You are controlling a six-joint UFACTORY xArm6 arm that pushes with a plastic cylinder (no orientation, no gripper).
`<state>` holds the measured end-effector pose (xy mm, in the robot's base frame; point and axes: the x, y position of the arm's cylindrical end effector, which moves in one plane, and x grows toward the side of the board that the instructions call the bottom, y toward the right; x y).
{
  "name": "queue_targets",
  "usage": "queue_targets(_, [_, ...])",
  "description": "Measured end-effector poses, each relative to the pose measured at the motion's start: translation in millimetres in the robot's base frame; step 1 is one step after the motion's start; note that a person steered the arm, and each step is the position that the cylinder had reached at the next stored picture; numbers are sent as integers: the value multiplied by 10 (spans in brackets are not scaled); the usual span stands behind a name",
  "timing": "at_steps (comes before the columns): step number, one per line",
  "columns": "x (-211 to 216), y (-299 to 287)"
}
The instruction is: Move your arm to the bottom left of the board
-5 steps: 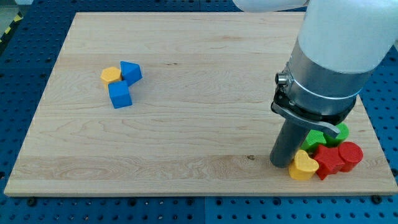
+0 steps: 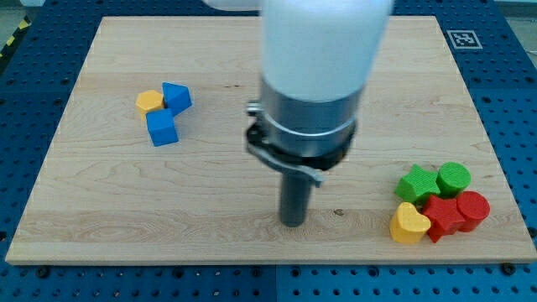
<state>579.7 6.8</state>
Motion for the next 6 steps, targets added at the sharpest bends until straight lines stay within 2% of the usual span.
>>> queue_targets(3, [0,-1172])
queue_targets(5, [0,-1494])
queue_targets(6, [-1,-1900])
